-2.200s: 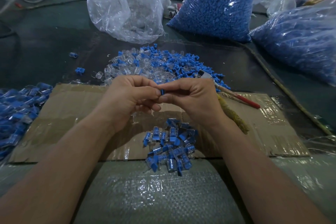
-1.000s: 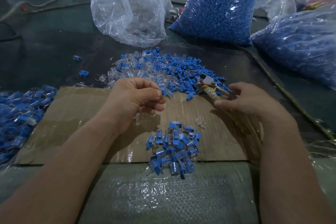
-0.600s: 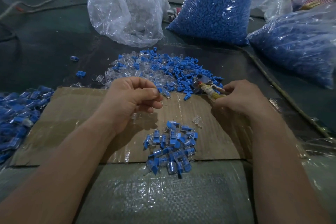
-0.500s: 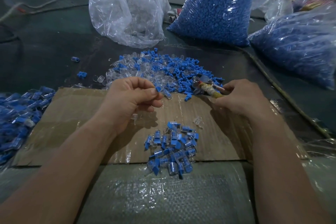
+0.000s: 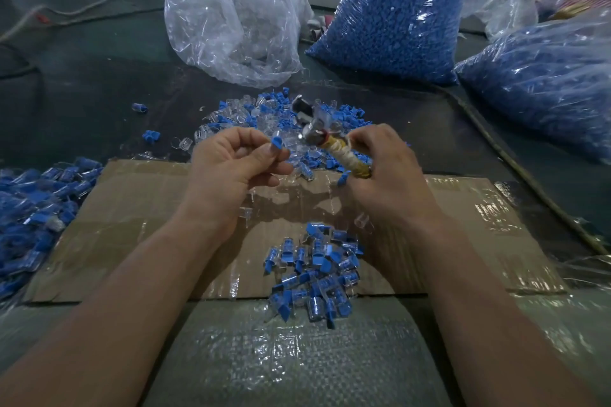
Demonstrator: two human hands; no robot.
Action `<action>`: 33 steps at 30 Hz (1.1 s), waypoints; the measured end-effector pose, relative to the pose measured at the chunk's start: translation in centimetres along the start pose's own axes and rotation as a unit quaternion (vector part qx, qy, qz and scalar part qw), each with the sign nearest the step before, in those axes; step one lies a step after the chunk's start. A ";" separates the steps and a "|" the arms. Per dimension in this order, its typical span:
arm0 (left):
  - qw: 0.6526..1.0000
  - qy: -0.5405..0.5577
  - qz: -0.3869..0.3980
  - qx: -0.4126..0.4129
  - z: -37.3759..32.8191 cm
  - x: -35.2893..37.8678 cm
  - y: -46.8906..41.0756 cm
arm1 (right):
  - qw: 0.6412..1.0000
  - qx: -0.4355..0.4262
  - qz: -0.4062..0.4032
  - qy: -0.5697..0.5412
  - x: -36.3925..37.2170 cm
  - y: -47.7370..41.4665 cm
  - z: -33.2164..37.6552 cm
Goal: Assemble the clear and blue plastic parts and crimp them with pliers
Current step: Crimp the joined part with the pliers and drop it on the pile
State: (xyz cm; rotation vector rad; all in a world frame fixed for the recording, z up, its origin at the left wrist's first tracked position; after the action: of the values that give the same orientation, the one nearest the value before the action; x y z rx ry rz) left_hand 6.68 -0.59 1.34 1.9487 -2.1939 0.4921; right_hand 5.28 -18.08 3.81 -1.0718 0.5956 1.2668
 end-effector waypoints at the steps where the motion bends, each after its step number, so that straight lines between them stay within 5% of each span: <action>1: 1.000 -0.002 -0.002 0.007 -0.1 0.0 0.0 | 1.000 -0.009 0.010 -0.001 0.3 0.0 0.3; 33: 0.990 -0.104 -0.026 0.089 -1.1 0.0 0.3 | 0.995 -0.032 0.093 0.023 1.4 0.3 1.7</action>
State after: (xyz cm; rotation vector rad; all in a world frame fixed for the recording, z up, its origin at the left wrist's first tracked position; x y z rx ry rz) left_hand 6.24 -0.15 2.29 2.2370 -2.2851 0.5143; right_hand 4.97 -15.95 3.25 -1.1220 0.7066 1.4333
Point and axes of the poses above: each hand's wrist, its own y-axis away from the middle knuckle, its own x-axis out of the palm, z = x × y, the point moved 7 cm from there along -y, towards the middle knuckle, and after that the axes turned 5 degrees about y, right-handed, at the moved point
